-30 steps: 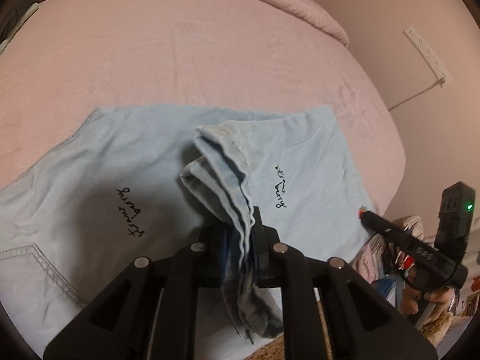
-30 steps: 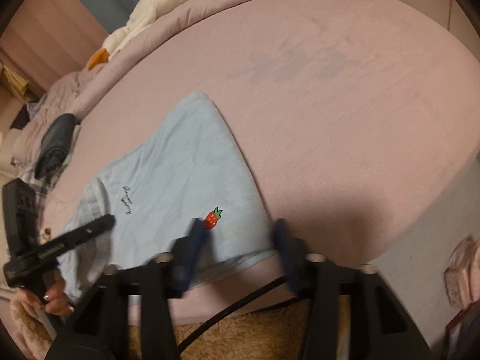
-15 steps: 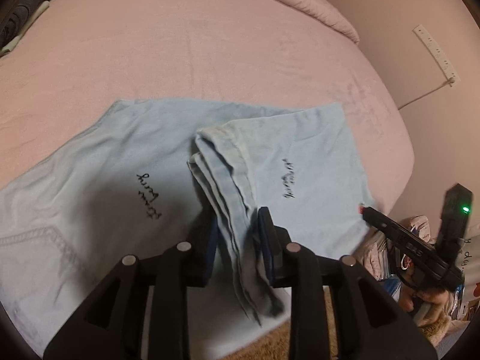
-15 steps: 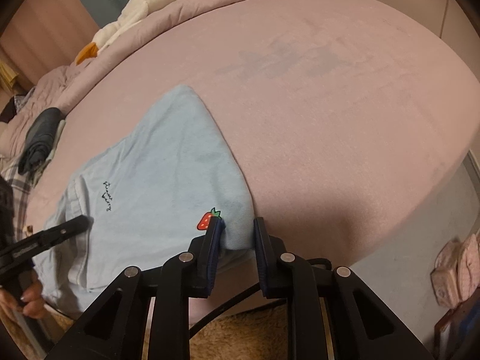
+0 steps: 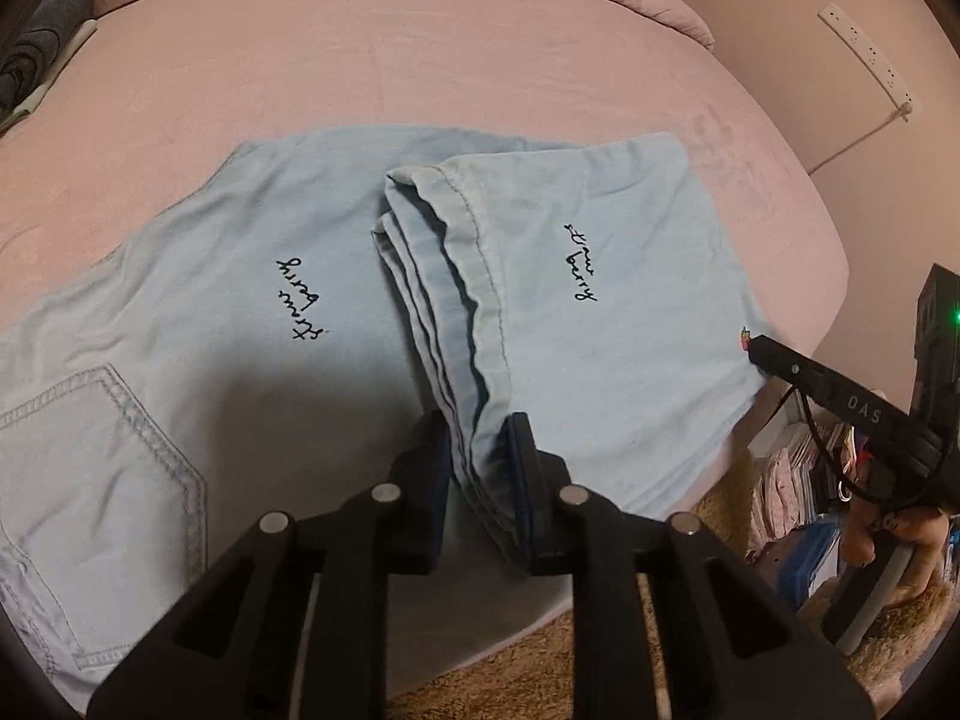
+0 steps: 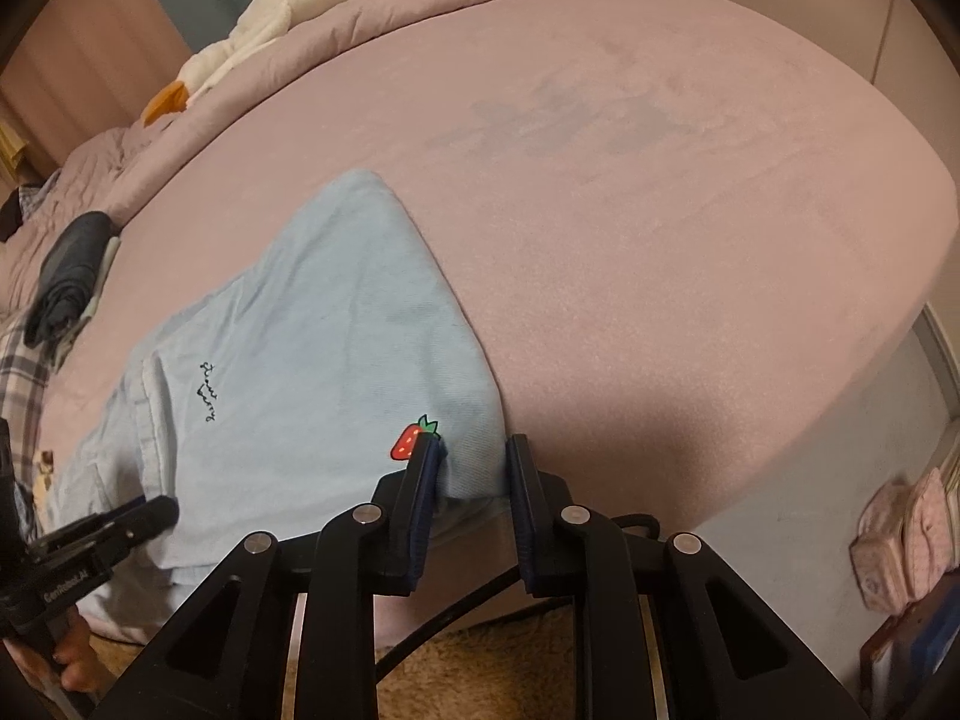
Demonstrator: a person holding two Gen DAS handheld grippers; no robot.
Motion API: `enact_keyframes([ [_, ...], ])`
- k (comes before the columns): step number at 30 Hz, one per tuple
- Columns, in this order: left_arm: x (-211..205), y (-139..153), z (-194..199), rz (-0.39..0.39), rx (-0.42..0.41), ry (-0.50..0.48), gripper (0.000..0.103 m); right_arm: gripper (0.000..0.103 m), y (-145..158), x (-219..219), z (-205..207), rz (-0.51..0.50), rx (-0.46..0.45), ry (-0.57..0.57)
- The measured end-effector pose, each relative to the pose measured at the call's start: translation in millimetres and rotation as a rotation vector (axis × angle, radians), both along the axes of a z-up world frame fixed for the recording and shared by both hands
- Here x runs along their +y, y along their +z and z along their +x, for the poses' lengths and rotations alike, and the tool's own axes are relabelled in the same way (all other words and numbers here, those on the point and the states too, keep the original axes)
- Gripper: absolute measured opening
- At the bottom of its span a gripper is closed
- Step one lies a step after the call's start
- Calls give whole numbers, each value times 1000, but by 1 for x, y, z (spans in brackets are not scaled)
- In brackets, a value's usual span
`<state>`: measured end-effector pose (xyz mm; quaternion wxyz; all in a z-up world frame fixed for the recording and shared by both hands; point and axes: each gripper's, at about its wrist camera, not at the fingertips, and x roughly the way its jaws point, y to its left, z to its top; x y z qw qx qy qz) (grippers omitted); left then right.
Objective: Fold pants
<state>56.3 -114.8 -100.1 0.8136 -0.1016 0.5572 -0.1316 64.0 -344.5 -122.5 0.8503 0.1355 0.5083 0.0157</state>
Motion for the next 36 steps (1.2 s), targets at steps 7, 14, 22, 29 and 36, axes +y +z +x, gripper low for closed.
enact_keyframes([
  [7, -2, -2, -4, 9, -11, 3, 19, 20, -2, 1, -1, 0, -1, -4],
  [14, 7, 15, 7, -73, -3, 0, 18, 22, 11, -1, 4, -13, 16, 21],
  [22, 23, 22, 54, -113, -43, 99, 27, 60, 50, 2, 40, -18, -95, 102],
  [29, 27, -3, 75, -86, -9, 147, 28, 60, 28, 16, 97, 71, -52, 156],
  [36, 28, 0, 74, -77, -21, 149, 27, 24, 5, 31, 119, 11, -4, 114],
])
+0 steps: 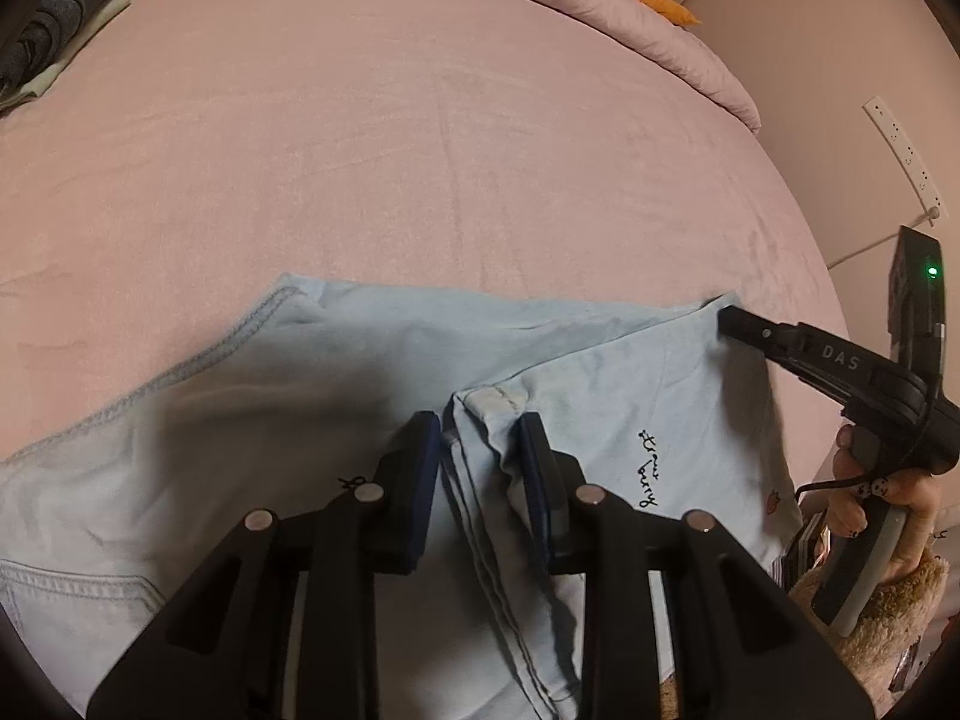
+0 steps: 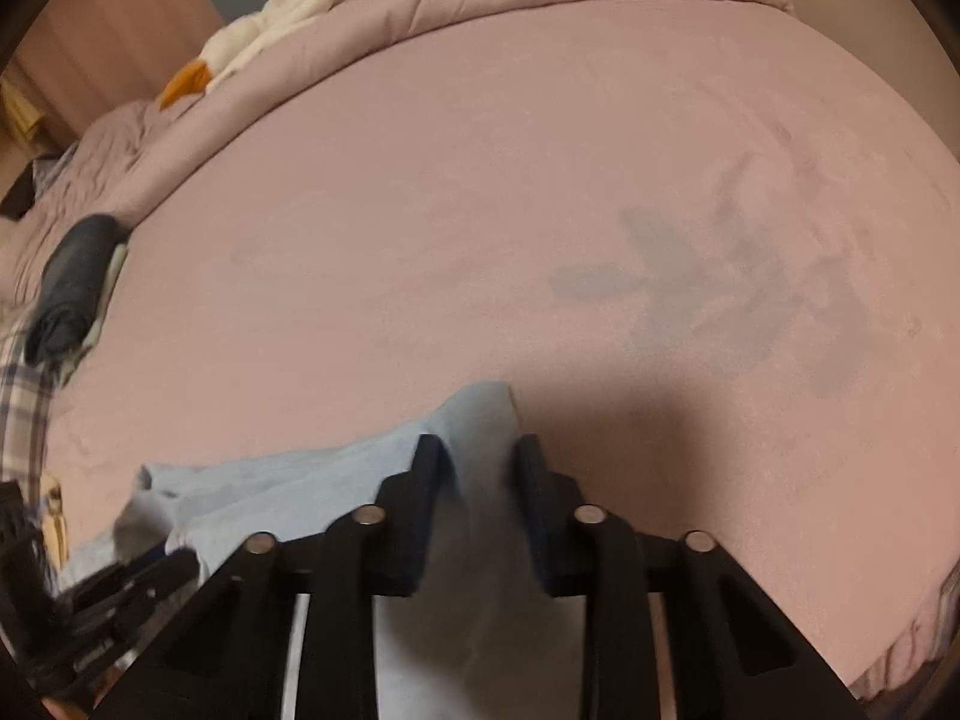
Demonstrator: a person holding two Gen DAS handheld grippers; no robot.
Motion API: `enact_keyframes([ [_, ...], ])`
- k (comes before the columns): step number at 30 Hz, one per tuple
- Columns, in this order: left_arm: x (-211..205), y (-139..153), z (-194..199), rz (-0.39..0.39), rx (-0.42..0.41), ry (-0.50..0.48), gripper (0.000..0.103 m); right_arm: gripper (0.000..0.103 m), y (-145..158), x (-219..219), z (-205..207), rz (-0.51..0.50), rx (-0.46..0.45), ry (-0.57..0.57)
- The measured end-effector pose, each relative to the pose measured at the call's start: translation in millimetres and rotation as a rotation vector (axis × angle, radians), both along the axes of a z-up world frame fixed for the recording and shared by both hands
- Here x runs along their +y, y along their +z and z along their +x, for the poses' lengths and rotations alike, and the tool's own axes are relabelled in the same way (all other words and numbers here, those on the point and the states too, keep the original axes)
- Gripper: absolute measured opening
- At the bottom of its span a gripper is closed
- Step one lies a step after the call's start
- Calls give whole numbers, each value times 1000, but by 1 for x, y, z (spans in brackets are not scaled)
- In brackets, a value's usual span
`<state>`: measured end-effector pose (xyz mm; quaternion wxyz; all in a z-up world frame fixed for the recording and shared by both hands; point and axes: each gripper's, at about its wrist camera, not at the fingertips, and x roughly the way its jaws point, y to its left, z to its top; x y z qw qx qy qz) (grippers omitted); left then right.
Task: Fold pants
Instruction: 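Press the stacked legs flat with both grippers and open them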
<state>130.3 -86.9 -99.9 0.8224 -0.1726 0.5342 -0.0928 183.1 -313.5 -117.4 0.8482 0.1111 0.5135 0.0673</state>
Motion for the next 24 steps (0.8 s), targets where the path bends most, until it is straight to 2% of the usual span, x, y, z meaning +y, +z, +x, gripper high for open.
enact_keyframes([
  [1, -1, 0, 0, 5, -2, -1, 27, 19, 3, 1, -1, -2, -15, -13],
  [3, -2, -2, 0, 17, -5, -2, 27, 17, 3, 0, -3, -4, -25, -19],
  [9, -5, -4, -2, 52, -22, 2, 28, 17, -11, 1, 1, 7, -9, -32],
  [14, -9, -1, -8, 80, -50, 2, 28, 17, -8, -5, -1, 1, -21, -49],
  [20, 0, 21, -35, 100, -82, -5, 23, 17, 17, 1, -27, -109, -66, -39],
  [23, 13, 38, -54, 88, -122, 10, 25, 19, 38, 1, -53, -85, -114, -27],
  [24, 19, 44, -62, 77, -136, 19, 28, 26, 45, 1, -61, -72, -129, -25],
])
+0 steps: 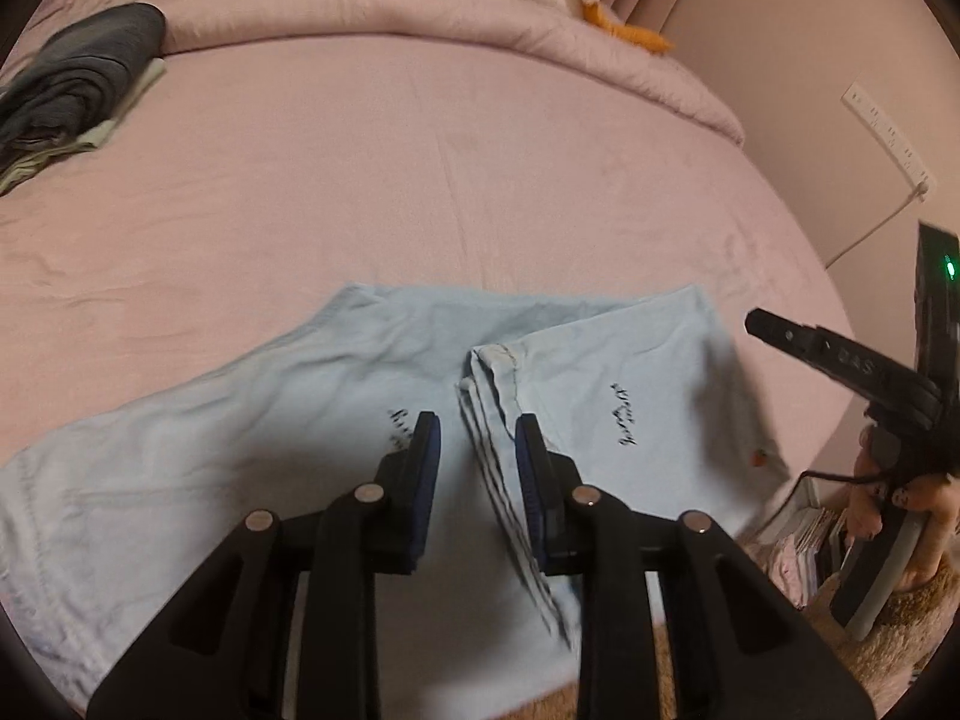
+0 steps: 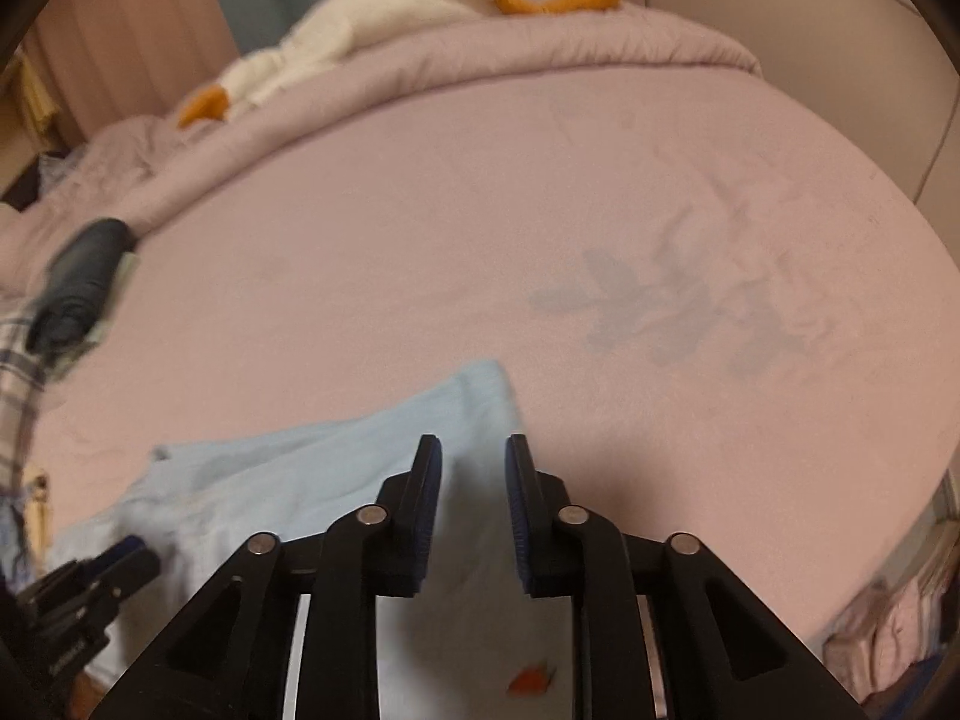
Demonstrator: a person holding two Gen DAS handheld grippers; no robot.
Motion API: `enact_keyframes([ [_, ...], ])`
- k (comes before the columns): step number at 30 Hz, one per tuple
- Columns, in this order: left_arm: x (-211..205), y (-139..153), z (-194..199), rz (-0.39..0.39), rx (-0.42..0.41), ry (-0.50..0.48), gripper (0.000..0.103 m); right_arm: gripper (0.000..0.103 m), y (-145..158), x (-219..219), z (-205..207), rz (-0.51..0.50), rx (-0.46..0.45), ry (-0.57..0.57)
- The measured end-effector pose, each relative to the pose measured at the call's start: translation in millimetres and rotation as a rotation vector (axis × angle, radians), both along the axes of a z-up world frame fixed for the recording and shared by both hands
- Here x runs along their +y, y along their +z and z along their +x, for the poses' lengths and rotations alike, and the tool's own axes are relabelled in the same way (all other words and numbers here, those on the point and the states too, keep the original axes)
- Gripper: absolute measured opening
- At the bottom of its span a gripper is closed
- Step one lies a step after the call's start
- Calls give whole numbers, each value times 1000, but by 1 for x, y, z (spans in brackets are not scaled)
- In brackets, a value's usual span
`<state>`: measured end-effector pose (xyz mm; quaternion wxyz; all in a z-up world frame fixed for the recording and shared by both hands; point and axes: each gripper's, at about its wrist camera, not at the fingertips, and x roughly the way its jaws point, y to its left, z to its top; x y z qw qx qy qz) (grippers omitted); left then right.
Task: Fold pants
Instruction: 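Press the stacked legs flat with both grippers and open them, then grasp the elastic waistband with the left gripper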
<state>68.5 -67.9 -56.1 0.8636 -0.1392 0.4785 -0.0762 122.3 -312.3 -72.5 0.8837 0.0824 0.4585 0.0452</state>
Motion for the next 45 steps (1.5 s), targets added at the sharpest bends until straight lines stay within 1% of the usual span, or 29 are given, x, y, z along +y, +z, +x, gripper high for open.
enact_keyframes([
  [1, 4, 4, -5, -6, -9, 7, 35, 38, 9, 1, -12, 13, -17, 6],
  [2, 8, 8, -10, -10, -17, 14, 40, 44, 14, 3, -20, 18, -29, 12],
  [3, 14, 11, -17, -12, -29, 25, 53, 54, 20, 9, -26, 21, -45, 17],
  [4, 19, 14, -22, -12, -39, 37, 63, 56, 27, 12, -39, 22, -68, 28],
  [6, 29, 18, -34, -6, -61, 67, 66, 56, 32, 22, -54, 20, -88, 52],
  [9, 43, 21, -50, 17, -81, 114, 73, 57, 32, 37, -70, 23, -104, 84],
  [10, 46, 21, -55, 25, -87, 127, 77, 62, 31, 43, -75, 22, -106, 98],
  [12, 55, 22, -67, 43, -111, 156, 80, 68, 30, 55, -84, 14, -120, 126],
  [14, 63, 22, -78, 50, -125, 188, 83, 68, 29, 71, -93, -6, -136, 169],
  [16, 78, 20, -92, 35, -132, 238, 86, 68, 29, 84, -97, -24, -138, 210],
  [18, 89, 19, -101, 17, -137, 272, 89, 68, 33, 96, -101, -35, -151, 251],
  [22, 115, 19, -121, 21, -147, 359, 93, 70, 44, 117, -112, -22, -192, 322],
  [24, 131, 15, -130, -1, -145, 398, 95, 71, 45, 126, -114, -22, -201, 341],
  [27, 149, 4, -141, -31, -118, 437, 96, 71, 43, 136, -123, -15, -212, 359],
  [30, 162, -10, -151, -32, -85, 473, 96, 71, 34, 143, -127, 8, -200, 364],
  [31, 165, -15, -153, -36, -72, 482, 96, 73, 29, 147, -128, -1, -191, 355],
  [34, 172, -30, -156, -57, -37, 490, 96, 75, 14, 150, -122, -62, -158, 299],
  [38, 175, -49, -156, -111, 8, 480, 96, 75, -2, 148, -116, -62, -110, 266],
  [40, 172, -54, -155, -125, 11, 467, 95, 75, -6, 148, -114, -76, -101, 252],
  [42, 168, -54, -153, -116, -10, 456, 94, 75, -6, 148, -115, -88, -106, 243],
  [43, 167, -55, -152, -134, -15, 445, 93, 75, -7, 148, -115, -89, -109, 241],
  [44, 166, -56, -151, -170, -22, 433, 91, 75, -7, 148, -116, -86, -109, 242],
  [45, 166, -58, -149, -201, -24, 427, 86, 75, -7, 147, -116, -82, -107, 243],
])
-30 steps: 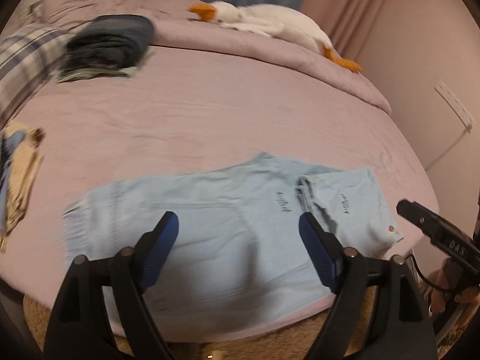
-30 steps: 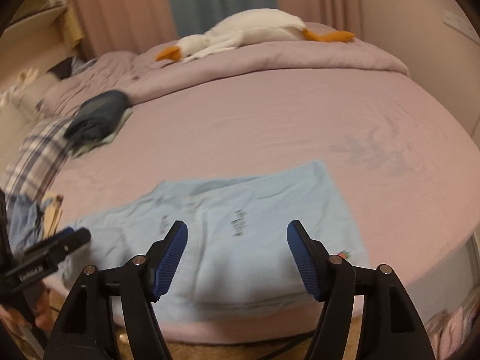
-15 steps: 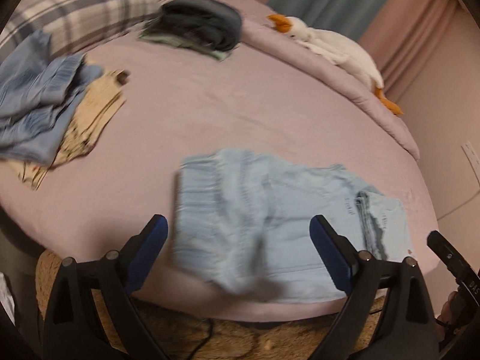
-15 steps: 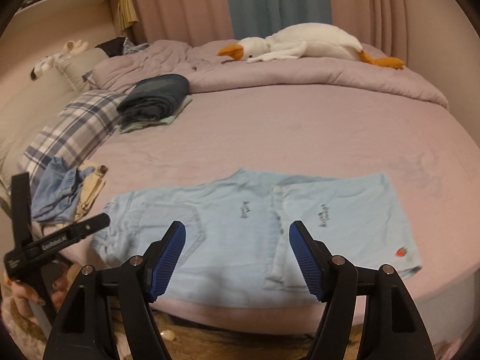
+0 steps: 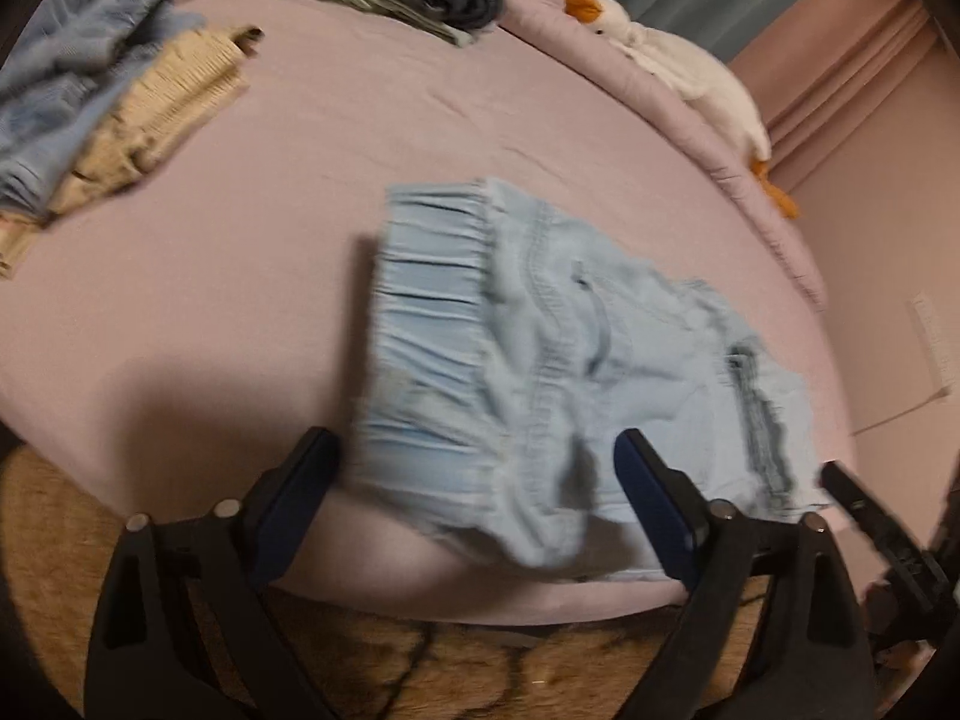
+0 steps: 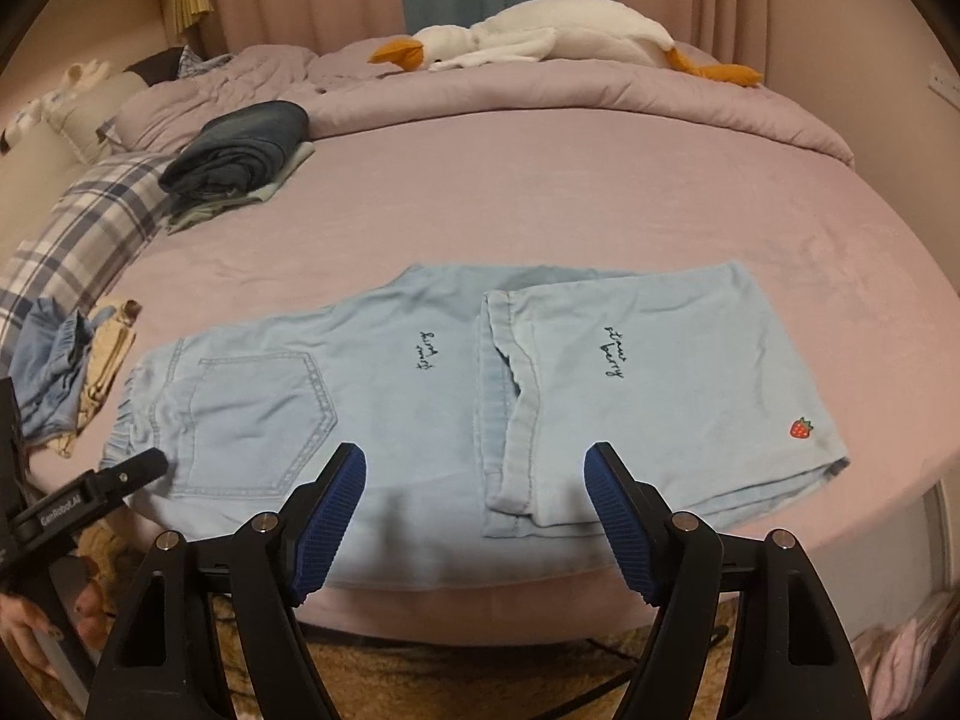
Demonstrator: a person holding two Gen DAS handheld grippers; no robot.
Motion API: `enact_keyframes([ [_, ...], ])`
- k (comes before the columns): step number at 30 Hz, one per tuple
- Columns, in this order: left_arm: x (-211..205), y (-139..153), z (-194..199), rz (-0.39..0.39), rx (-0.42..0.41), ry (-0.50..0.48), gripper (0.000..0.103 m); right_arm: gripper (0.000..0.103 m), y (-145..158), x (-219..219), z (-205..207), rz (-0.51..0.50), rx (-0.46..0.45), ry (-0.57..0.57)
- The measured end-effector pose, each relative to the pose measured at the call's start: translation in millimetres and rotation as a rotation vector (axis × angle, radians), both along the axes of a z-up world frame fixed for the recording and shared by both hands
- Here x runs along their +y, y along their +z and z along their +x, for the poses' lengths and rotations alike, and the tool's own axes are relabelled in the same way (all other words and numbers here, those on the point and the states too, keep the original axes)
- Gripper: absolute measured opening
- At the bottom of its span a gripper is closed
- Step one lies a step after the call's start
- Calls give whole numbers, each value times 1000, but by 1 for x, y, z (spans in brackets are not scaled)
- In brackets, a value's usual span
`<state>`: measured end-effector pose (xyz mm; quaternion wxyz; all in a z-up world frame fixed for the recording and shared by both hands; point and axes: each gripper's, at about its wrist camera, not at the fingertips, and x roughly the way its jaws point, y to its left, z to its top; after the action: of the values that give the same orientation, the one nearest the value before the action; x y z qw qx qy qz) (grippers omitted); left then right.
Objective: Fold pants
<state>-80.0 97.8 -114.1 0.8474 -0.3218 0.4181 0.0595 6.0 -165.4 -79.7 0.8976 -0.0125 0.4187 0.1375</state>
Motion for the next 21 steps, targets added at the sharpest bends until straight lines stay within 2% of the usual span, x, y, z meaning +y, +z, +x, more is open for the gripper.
enact_keyframes([
  [2, -4, -2, 5, 27, 8, 14, 82, 75, -2, -2, 0, 10, 5, 0],
  [5, -7, 0, 7, 75, 21, 46, 66, 75, -4, -5, 1, 19, 11, -2],
  [6, -7, 0, 7, 78, 20, 58, 55, 75, -5, -6, 1, 25, 13, -3],
  [9, -7, 0, 10, 55, 13, 31, 41, 75, -6, -9, 3, 43, 16, -8],
  [14, -10, 14, 8, 56, -5, 33, 34, 75, -7, -17, 5, 56, 18, -27],
  [17, -22, 45, 8, 109, -84, 4, 30, 75, -6, -26, 4, 63, 7, -51],
  [21, -49, 94, 17, 126, -219, -91, 29, 75, -2, -43, 3, 94, 3, -80],
])
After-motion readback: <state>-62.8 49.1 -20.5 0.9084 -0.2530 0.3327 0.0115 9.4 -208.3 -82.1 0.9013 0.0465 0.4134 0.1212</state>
